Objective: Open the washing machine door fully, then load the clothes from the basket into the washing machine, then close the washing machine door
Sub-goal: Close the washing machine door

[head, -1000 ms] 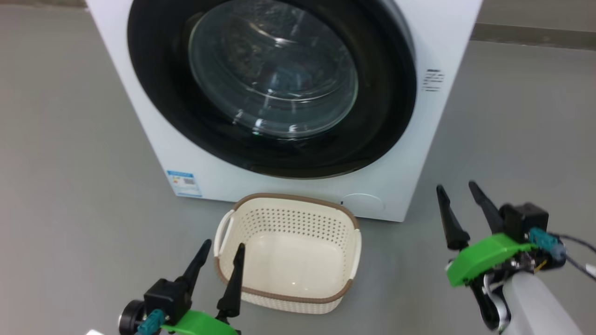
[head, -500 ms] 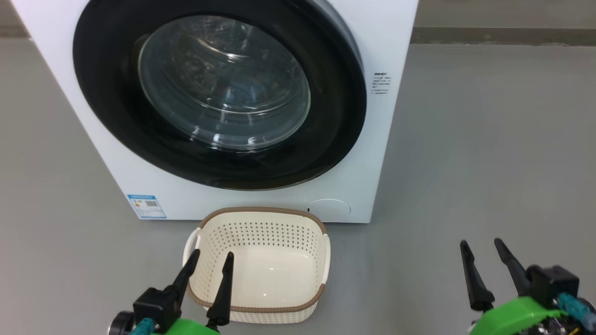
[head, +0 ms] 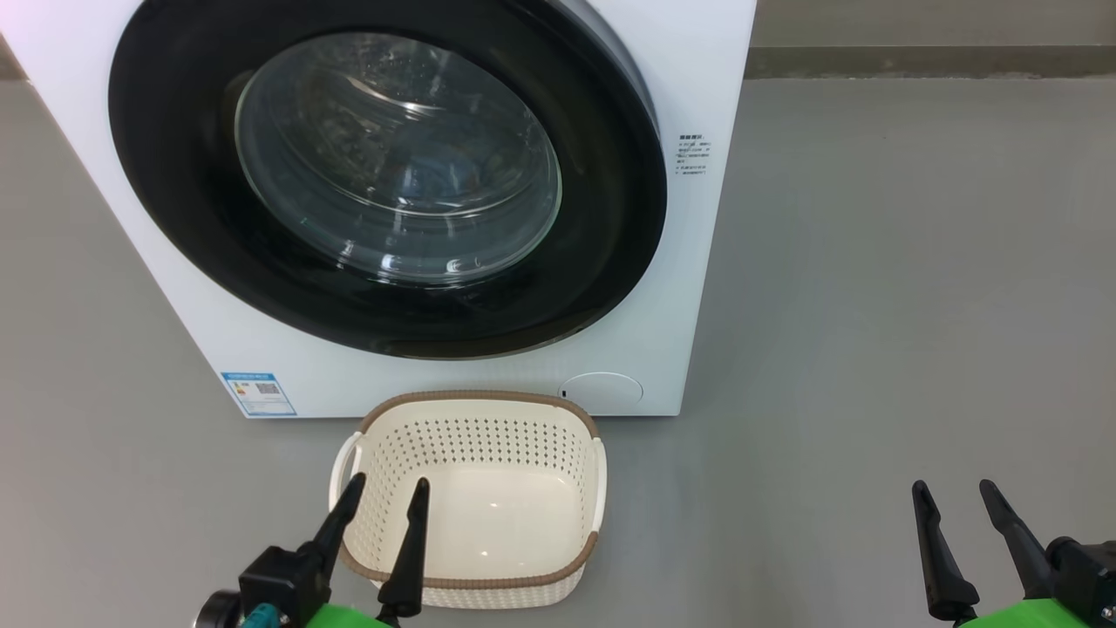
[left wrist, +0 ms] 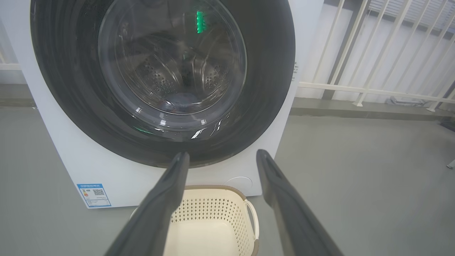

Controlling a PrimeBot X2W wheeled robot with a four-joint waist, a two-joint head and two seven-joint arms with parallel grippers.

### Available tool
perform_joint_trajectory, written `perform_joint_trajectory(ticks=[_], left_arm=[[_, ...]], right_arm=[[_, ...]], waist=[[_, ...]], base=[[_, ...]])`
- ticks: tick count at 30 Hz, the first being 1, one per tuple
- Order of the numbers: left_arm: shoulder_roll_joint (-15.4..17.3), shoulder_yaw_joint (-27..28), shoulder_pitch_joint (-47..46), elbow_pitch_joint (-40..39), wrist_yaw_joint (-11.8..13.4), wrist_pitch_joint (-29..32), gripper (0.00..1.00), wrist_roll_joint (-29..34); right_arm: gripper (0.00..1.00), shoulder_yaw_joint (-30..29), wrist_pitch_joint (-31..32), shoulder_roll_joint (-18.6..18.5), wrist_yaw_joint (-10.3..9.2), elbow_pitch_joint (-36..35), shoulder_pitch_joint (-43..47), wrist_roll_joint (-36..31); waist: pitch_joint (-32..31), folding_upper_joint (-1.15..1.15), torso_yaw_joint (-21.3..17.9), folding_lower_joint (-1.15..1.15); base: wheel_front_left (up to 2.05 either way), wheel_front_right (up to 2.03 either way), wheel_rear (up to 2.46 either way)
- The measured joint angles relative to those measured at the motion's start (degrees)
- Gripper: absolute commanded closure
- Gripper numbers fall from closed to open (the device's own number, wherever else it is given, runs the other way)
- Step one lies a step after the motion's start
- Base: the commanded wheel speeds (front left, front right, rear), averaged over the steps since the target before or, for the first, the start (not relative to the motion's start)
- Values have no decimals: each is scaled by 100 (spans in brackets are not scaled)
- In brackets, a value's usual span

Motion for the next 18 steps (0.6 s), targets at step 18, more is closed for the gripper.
perform_joint_trajectory(ticks=[18], left_arm=[[10, -40, 14, -22, 65, -1, 0, -51]], right_arm=[[0, -42, 73, 5, 0, -162, 17, 9]], waist=[[48, 0, -6, 0]], base=[[0, 0, 0]])
